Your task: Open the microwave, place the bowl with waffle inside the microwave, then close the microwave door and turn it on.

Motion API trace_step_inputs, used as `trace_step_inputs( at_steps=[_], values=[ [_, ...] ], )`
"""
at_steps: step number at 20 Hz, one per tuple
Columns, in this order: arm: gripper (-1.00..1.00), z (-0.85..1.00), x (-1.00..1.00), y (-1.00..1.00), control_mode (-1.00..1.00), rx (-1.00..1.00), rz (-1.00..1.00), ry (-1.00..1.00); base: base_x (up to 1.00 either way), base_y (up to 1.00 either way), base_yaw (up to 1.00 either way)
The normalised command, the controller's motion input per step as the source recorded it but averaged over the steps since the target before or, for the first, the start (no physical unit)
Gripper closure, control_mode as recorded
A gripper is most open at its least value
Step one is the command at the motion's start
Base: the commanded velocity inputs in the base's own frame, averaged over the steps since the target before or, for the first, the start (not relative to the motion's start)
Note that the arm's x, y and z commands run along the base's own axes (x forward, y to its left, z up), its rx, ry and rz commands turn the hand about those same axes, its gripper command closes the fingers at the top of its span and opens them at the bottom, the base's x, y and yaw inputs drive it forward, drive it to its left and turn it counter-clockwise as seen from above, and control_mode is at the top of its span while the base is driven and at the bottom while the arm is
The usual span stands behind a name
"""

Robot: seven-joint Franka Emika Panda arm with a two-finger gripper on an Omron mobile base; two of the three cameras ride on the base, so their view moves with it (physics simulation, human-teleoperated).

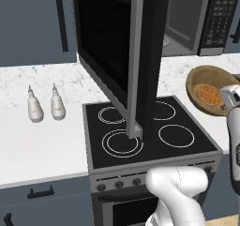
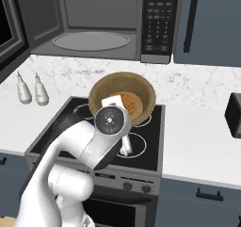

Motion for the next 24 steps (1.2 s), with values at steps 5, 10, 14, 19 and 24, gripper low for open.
trace_step_inputs(
  at_steps=[5, 10, 14, 19, 24],
  values=[
    [1.00, 0.97, -0.12, 0.54, -1.00, -0.03, 0.28, 0.01, 0.00, 0.00, 0.00],
    [1.00, 0.67, 0.05, 0.95, -1.00, -0.14, 0.10, 0.00, 0.00, 0.00, 0.00],
    [1.00, 0.45, 0.37, 0.99, -1.00, -0.09, 0.00, 0.00, 0.00, 0.00, 0.00],
    [1.00, 0.43, 0.60, 0.74, -1.00, 0.02, -0.08, 0.00, 0.00, 0.00, 0.00],
    [1.00, 0.51, 0.72, 0.23, -1.00, 0.15, -0.13, 0.04, 0.00, 0.00, 0.00]
  ],
)
